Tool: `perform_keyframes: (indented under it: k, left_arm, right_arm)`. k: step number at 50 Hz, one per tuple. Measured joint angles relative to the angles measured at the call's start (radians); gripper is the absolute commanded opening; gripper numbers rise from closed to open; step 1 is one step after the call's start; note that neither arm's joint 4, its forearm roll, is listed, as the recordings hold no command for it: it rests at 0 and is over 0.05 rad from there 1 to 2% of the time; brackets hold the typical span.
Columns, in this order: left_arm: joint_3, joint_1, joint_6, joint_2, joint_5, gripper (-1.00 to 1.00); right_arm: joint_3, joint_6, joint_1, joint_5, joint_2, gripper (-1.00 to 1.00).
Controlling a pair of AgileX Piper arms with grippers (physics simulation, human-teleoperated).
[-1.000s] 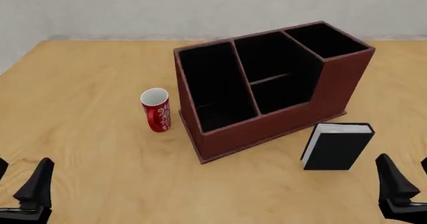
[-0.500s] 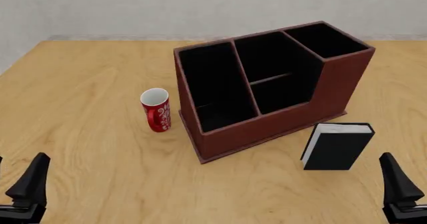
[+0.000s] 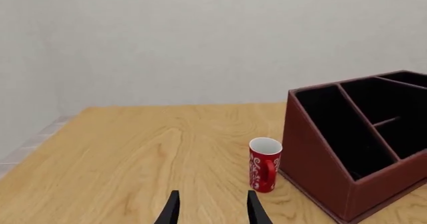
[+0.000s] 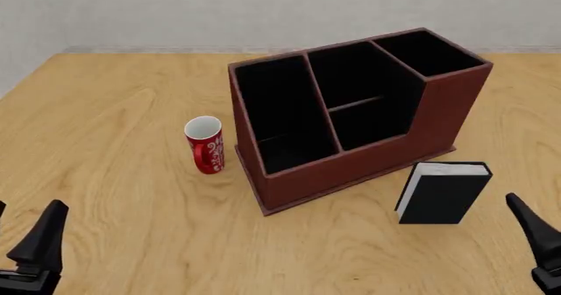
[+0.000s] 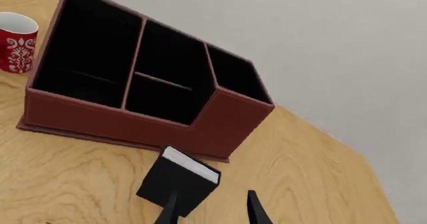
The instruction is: Pick up the book and place it in the left compartment of the caddy.
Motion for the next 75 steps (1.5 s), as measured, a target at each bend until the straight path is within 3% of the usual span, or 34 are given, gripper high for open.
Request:
perform_keyframes:
  k: [20, 38, 54, 75]
  left_arm:
    - [-0.033, -0.017, 0.012, 0.0, 0.001, 1.0]
    - [-0.056, -0.022, 0.013, 0.0, 0.0, 1.0]
    - [-0.054, -0.013, 0.013, 0.0, -0.005, 1.0]
    - [-0.046, 0.002, 0.012, 0.0, -0.006, 1.0]
  right_arm:
    - [-0.194, -0.294, 0.068, 0.263, 0.211, 1.0]
    - [-0.299, -0.492, 0.054, 0.335, 0.43, 1.0]
    - [-0.353, -0.579, 0.035, 0.301, 0.608, 1.0]
    - [-0.341, -0.616, 0.031, 0.193, 0.792, 1.0]
